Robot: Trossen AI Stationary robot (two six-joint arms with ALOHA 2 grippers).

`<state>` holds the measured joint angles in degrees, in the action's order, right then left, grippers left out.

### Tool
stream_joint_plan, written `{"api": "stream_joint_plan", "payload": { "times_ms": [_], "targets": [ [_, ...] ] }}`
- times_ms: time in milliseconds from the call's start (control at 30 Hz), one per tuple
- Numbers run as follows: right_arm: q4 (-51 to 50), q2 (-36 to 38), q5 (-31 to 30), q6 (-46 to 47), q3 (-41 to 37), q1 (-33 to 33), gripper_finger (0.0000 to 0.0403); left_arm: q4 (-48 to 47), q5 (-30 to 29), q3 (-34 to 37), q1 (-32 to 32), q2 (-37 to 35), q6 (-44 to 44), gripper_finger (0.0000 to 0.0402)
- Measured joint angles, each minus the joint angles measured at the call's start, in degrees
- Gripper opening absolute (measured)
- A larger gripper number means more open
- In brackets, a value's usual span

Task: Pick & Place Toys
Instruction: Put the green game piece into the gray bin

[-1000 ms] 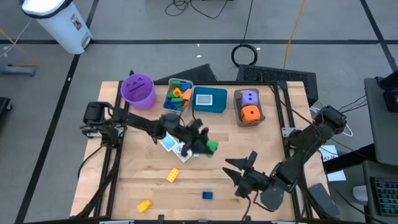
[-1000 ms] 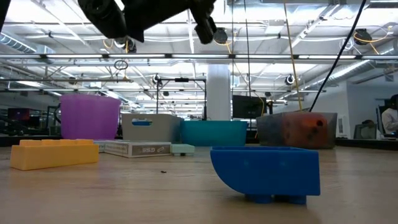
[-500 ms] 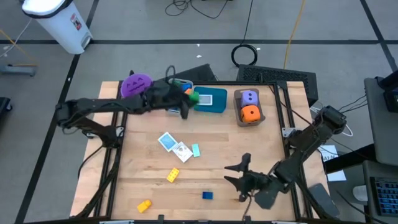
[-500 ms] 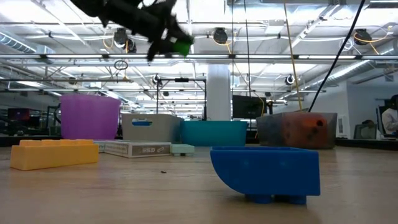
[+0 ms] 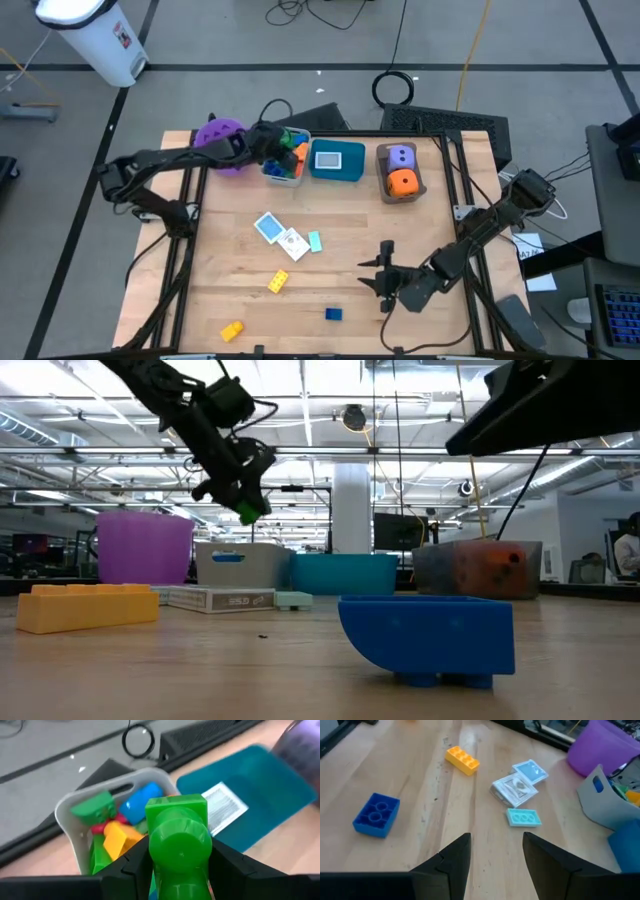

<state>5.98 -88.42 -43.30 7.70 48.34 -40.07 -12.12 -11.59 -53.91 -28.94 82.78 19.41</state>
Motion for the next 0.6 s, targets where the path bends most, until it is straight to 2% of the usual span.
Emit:
{"api": "stream_joint_plan", "payload": {
  "times_ms": [367, 600],
  "targets": [
    [0.72, 0.0, 0.12, 0.17, -0.02, 0.02, 0.0171, -1.13, 1.43, -0.02, -0.04, 4.52, 0.86, 0.0177],
    [0.94, 0.0, 0.14, 0.17, -0.02, 0.02, 0.0171, 0.31, 6.97, -0.02, -1.44, 4.7, 1.54, 0.0179]
  ]
}}
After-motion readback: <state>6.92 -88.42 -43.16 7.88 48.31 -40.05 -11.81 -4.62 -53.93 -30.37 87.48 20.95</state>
